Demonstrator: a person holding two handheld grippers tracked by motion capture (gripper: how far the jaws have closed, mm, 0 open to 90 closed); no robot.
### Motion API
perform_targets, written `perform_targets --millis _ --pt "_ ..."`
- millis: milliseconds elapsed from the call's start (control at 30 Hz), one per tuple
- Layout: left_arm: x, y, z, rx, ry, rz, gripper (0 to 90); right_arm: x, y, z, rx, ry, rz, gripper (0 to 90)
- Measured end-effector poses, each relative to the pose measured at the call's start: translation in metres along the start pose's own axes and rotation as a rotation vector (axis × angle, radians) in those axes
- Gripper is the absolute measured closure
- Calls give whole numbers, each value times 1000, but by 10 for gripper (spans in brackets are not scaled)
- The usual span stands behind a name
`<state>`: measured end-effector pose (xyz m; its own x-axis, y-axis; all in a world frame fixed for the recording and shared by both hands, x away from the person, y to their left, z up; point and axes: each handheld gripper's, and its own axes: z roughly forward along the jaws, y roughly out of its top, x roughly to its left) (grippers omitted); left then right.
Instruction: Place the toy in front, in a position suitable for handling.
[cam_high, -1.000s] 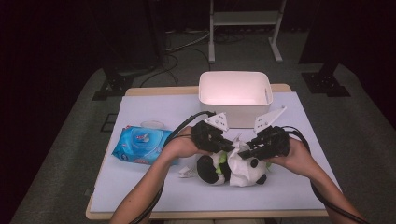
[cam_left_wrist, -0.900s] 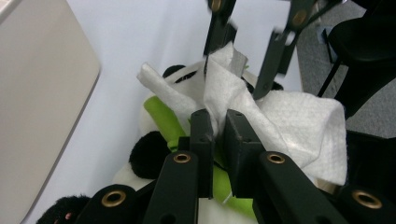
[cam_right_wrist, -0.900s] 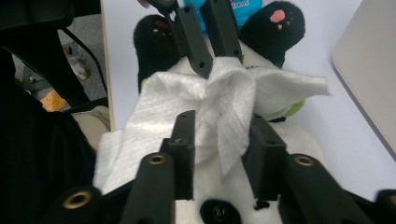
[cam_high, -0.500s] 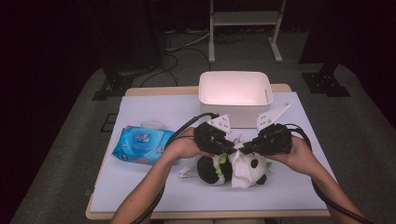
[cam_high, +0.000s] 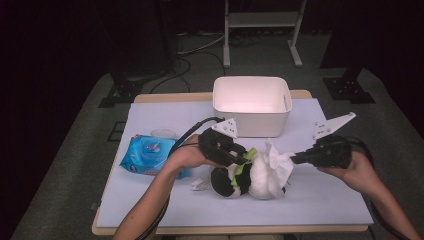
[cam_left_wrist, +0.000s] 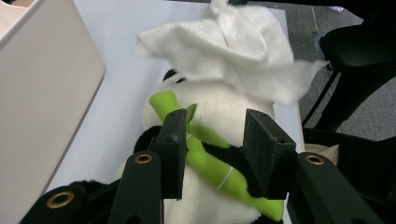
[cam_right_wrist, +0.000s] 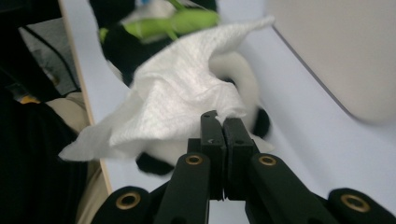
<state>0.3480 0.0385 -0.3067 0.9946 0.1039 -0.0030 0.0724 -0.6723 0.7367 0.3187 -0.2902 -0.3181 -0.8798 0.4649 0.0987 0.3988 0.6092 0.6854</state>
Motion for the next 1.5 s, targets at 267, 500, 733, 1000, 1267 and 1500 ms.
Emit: perform_targets --millis 267,500,733,1000,1267,1500 --pt "1 0 -2 -2 1 -2 579 -24 -52 -36 11 -94 135 881" --pt "2 -1 -4 -11 9 -10 544 -38 -87 -39 60 -145 219 847" --pt "3 -7 -10 -15 25 -28 489 -47 -106 -26 90 -148 274 679" --pt "4 -12 -17 -22 41 -36 454 -45 -85 -34 53 -157 238 646" --pt "7 -19 -25 -30 54 -51 435 -47 -65 -33 64 -166 209 638" --pt "8 -24 -30 -41 61 -62 415 -49 -56 -29 49 -141 198 638"
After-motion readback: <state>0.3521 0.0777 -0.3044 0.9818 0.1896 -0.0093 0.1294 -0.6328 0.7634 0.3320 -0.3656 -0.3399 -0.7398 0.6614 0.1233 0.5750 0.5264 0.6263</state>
